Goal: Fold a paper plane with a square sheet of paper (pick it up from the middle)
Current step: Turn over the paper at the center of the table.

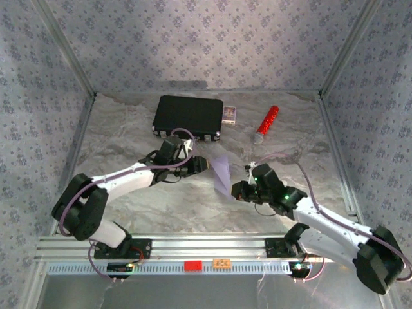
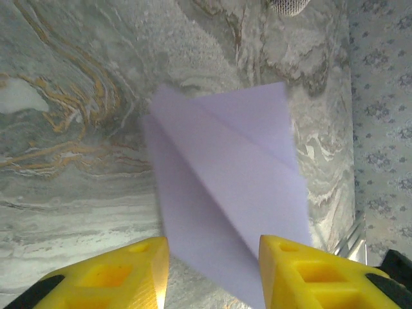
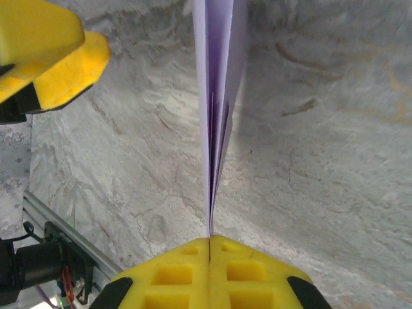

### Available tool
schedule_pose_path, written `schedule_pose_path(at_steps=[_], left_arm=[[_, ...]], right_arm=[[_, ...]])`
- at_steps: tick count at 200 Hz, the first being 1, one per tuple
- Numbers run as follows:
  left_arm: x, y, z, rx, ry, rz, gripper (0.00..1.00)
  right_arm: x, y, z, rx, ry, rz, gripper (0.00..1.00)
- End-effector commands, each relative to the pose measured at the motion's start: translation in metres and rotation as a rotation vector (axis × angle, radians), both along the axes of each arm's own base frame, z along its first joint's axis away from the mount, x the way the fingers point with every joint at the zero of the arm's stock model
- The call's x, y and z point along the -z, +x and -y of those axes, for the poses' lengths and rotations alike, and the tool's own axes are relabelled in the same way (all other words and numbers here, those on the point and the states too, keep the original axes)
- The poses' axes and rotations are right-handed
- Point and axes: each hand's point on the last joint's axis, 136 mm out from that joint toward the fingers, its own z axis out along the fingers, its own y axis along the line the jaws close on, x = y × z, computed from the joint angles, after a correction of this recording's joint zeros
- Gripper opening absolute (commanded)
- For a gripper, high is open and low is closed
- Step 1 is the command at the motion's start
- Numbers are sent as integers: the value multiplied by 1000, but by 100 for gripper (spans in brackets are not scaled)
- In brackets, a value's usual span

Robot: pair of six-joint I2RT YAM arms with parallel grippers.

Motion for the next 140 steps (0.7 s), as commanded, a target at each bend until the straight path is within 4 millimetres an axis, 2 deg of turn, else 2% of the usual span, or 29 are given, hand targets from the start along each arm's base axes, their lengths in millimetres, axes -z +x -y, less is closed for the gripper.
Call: schedule_pose_path(at_steps=[1,25,38,62,100,140], left_arm=[[-7,5,-8,-31,36,41,41],[-6,5,-11,-38,49,40,41],[-6,5,-12,-42,51,43,41],[-10,4,-13,-46,44,51,41],[-21,-4,-15,-43,9,61,42],[-26,-10,-26,-40,45,51,44]], right_arm=[[2,-1,24,29,-150,25,5],[-13,-2,23,3,-201,96,4],[-15,-1,26,14,-253,114,4],[-17,5,41,105,-339,112,4],[-35,6,69,325,-380,66,3],[-48,2,79,414,-402,70,3]])
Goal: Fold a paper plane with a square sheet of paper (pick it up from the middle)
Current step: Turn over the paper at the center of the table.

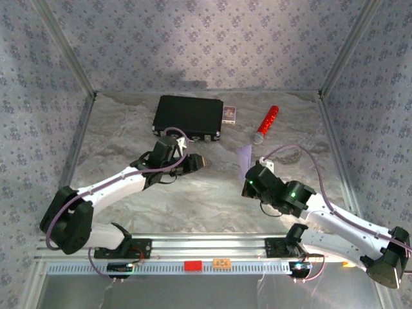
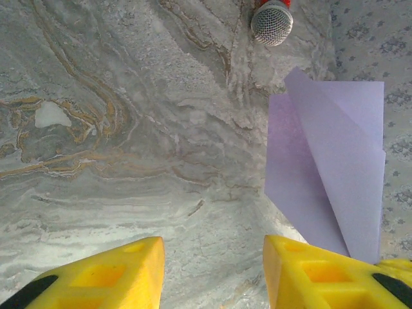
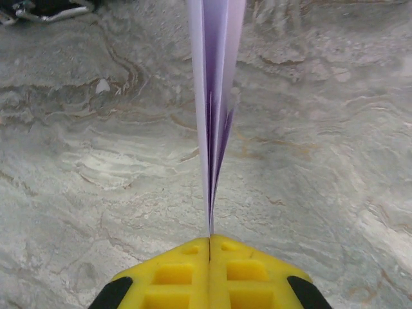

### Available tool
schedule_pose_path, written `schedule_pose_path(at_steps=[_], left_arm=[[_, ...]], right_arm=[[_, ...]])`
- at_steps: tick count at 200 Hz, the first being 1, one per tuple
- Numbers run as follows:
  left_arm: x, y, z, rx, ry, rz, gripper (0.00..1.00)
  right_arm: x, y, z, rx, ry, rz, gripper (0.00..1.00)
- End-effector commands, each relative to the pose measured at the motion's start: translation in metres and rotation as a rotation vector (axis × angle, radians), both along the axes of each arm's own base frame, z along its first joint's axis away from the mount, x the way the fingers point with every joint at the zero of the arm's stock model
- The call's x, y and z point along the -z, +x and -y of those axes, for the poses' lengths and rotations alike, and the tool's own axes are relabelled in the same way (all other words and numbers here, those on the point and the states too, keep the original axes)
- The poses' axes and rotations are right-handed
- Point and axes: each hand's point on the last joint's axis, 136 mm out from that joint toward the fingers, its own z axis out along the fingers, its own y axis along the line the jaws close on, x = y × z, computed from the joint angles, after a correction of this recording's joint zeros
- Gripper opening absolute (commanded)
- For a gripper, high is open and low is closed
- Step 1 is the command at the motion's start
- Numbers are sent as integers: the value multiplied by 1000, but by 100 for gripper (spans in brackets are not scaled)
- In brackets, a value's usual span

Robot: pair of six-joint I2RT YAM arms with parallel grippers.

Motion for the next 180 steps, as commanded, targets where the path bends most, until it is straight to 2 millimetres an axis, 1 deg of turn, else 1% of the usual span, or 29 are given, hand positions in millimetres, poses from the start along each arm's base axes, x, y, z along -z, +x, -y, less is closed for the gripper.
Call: schedule_pose_path(at_steps=[1,36,63,77,108,125,151,164,180], left_arm=[[1,-6,-9,6,43,-19,44],[1,-5,-12,-4,45,-37,44],[3,-7,-11,-1,43,-55,45],[3,-7,-11,4,44,-48,45],[4,-3,-18,-27,54,-31,45],[4,0,-27,-63,66,-12,45],[4,4,-42,-119,81,17,44],[4,7,-52,-157,91,27,44],[3,10,-61,-192,88,37,46]], right_arm=[[-7,-1,26,141,-61,4,3],[-5,-5,25,140,-54,-18,3],[-3,-10,29,149,-35,-32,3],[-3,-10,35,159,-39,-26,3],[-6,-8,41,147,-65,7,3],[-5,-6,42,127,-101,18,3],[-16,2,41,80,-175,85,3],[-20,4,45,80,-220,123,3],[-19,3,49,96,-238,132,3]])
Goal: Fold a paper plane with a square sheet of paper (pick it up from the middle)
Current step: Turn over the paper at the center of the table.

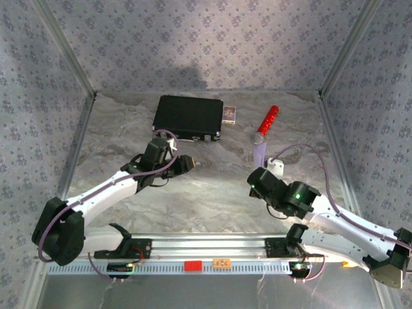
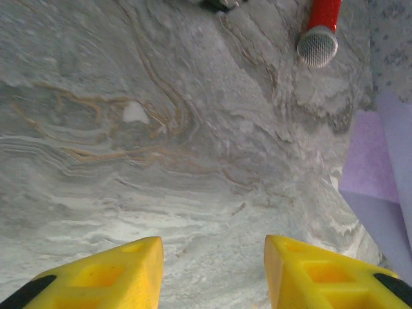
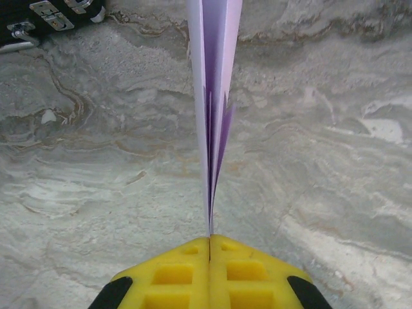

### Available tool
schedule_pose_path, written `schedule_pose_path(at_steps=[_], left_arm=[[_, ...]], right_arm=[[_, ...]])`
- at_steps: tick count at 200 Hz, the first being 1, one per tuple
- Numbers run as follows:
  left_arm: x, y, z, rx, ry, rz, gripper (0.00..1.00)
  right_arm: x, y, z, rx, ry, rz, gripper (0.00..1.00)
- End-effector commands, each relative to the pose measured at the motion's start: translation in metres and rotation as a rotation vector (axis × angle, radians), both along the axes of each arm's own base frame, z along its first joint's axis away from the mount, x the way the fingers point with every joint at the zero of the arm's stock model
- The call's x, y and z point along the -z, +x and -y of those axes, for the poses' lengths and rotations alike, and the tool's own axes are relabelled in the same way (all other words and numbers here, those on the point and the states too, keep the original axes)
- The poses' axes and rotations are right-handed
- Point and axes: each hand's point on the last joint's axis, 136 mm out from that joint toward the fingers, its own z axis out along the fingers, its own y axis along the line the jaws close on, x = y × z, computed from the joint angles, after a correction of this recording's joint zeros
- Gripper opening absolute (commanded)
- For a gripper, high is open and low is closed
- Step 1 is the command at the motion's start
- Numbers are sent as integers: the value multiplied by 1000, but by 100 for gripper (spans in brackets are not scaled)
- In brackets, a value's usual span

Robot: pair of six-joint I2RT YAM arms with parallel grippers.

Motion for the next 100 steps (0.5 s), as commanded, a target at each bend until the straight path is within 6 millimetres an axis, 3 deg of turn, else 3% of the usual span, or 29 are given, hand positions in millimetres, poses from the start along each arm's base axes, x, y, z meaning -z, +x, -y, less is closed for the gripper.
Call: schedule_pose_path(at_steps=[1,41,100], left_arm=[[-4,7,-17,-67,16,42,46],[-3,16,-33,-116,52,51,47],[3,19,-44,-161,60,12,50]], right_arm=[[-11,4,13,14,-92,66,3],[-2,0,11,-32,-127,26,3],[-8,2,13,-81,-206,33,3]])
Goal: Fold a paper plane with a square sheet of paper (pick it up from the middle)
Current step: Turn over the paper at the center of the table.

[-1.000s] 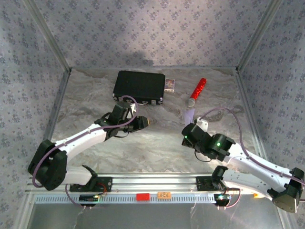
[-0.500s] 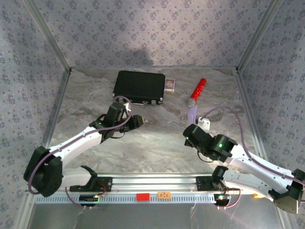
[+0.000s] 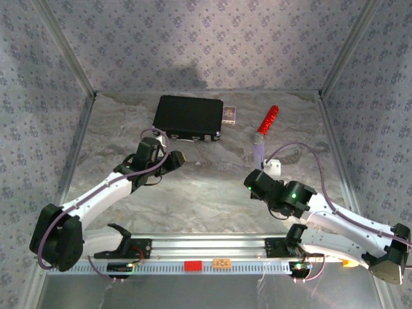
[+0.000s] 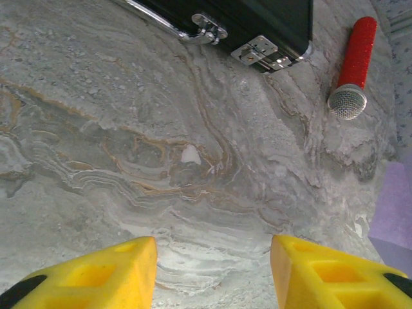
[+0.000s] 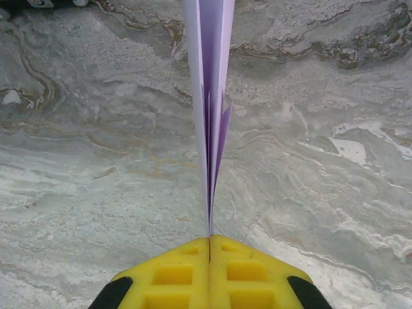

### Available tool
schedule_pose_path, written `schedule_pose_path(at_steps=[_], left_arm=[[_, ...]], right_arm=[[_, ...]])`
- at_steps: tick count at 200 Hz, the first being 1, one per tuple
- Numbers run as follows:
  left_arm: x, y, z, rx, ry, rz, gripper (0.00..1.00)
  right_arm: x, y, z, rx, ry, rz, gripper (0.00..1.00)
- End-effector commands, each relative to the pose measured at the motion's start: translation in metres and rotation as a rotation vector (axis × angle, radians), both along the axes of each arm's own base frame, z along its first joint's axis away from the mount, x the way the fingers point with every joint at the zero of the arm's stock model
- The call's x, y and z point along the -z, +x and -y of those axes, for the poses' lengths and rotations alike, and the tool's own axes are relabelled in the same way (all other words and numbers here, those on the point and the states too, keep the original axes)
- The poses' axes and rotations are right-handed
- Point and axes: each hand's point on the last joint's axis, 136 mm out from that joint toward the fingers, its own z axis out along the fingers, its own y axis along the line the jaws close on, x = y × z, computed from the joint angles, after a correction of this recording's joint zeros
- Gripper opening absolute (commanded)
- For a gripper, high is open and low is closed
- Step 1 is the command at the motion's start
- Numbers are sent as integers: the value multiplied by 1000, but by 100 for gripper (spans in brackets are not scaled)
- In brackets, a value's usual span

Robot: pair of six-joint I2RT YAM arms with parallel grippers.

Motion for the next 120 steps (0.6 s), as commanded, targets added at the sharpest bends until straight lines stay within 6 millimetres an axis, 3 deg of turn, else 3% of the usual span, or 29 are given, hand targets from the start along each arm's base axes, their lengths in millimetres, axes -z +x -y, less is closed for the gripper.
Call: schedule_pose_path(at_steps=[1,91,120], left_arm=[[2,0,-9,-29,15,-15,50],[9,-1,-20,-39,-15,-56,51],[10,2,-20,-42,-22,-59,51]], right_arm=[[-12,2,6,-21,-62,25,3],[-9,15,-8,-105,-301,-32,2],[0,14,-15,-137,-333,-39,2]])
